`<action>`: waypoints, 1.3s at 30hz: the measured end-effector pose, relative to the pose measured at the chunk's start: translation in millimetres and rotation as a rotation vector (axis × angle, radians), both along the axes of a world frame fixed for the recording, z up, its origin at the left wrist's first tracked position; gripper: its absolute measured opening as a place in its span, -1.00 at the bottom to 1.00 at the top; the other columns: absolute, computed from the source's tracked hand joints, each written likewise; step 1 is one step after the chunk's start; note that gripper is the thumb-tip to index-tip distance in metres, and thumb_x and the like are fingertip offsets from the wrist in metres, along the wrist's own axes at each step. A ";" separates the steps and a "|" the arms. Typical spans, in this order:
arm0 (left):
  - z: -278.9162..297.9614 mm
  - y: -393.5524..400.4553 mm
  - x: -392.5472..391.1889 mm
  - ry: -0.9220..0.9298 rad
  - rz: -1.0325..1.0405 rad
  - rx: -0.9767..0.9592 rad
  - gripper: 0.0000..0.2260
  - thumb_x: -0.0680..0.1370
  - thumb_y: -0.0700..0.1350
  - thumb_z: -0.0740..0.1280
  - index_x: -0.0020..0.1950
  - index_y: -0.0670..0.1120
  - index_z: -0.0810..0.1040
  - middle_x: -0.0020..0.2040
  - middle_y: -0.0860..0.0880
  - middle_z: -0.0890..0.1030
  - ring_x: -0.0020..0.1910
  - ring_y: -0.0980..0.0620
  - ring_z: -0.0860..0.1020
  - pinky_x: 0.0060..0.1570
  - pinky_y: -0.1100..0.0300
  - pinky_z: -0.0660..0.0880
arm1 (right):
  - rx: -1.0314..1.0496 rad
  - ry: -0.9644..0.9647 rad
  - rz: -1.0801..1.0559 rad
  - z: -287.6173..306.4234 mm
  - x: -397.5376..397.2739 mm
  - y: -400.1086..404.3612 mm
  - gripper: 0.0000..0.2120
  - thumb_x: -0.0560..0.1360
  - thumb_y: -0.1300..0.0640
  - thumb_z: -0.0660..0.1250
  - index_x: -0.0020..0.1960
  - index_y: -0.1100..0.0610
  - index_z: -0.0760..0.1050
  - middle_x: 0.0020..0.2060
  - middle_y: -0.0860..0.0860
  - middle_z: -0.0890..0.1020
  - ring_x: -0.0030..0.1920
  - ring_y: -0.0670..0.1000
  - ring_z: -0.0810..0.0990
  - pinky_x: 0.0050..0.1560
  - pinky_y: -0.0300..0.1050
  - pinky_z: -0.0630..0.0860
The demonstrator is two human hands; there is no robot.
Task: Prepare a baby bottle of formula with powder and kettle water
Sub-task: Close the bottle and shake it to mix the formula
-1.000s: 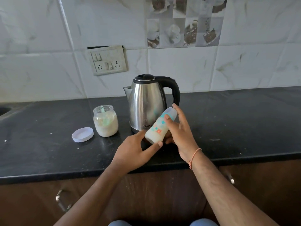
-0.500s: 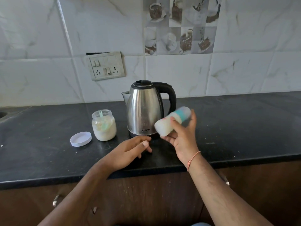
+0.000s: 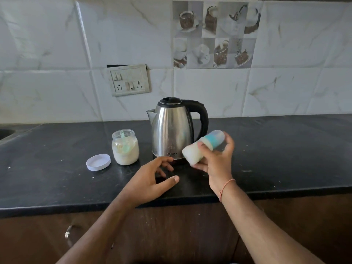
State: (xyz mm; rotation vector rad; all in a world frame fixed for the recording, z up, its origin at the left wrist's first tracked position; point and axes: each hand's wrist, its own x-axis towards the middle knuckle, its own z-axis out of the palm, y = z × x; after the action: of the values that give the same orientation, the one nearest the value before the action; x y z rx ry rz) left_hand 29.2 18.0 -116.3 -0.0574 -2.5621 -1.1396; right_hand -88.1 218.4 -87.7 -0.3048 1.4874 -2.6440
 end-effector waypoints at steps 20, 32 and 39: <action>-1.7 3.7 1.3 0.040 0.146 -0.207 -0.25 0.43 0.48 0.44 0.56 0.23 0.45 0.40 0.37 0.51 0.47 0.34 0.32 0.39 0.31 0.35 | -0.226 -0.113 -0.076 2.3 -10.1 12.1 -0.24 0.55 0.24 0.57 0.53 -0.21 0.24 0.30 0.08 0.53 0.26 0.27 0.68 -0.11 0.22 0.76; 0.9 0.5 0.1 -0.058 0.110 -0.186 -0.22 0.42 0.51 0.40 0.59 0.27 0.40 0.43 0.37 0.51 0.52 0.33 0.31 0.50 0.19 0.37 | -0.039 -0.132 0.153 5.1 -3.8 2.6 -0.25 0.50 0.22 0.62 0.47 -0.25 0.31 0.24 0.13 0.63 0.16 0.23 0.74 -0.13 0.24 0.76; 2.1 1.8 0.7 -0.081 0.094 -0.203 -0.22 0.42 0.52 0.39 0.60 0.28 0.39 0.44 0.35 0.50 0.53 0.29 0.33 0.55 0.07 0.40 | -0.112 -0.191 0.190 4.0 -1.7 3.6 -0.24 0.49 0.21 0.62 0.46 -0.28 0.32 0.27 0.11 0.62 0.18 0.20 0.74 -0.12 0.19 0.76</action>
State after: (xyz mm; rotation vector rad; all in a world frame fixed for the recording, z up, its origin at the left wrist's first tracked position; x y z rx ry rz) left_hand 29.9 19.9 -114.2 0.0625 -2.7127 -0.8624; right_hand -89.8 222.0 -83.7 -0.1856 1.1943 -2.5288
